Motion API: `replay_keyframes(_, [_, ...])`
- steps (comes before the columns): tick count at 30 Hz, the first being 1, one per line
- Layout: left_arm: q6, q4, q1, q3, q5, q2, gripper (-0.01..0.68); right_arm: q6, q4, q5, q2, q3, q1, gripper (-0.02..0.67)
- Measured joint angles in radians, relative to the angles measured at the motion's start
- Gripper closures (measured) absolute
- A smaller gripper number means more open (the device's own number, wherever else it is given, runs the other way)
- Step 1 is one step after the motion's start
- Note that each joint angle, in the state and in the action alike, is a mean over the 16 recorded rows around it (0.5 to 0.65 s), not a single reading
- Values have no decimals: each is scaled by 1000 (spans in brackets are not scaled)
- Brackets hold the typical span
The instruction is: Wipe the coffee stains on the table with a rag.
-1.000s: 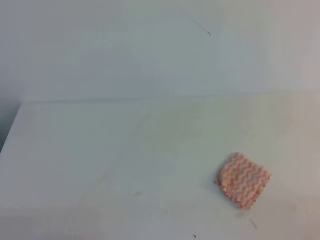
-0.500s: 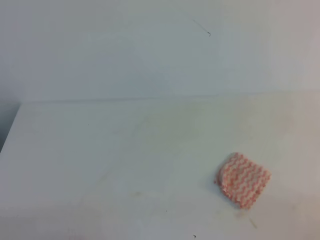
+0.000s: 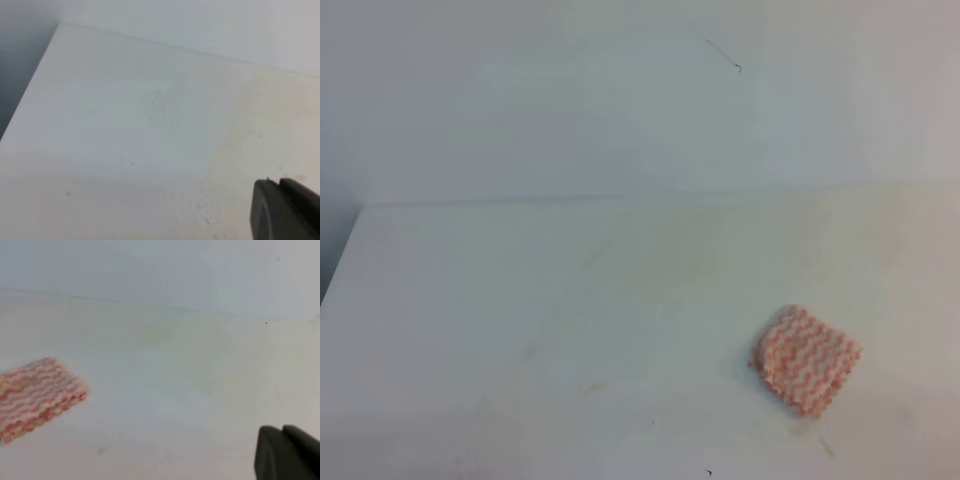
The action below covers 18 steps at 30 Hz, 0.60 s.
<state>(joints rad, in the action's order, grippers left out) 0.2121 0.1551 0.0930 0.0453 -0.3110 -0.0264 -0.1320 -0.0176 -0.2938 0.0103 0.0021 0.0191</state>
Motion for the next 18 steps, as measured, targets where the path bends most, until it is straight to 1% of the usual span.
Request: replay_keyframes(18, [0, 0, 0, 0, 0, 0, 672, 0, 0, 0, -1, 0, 0, 652])
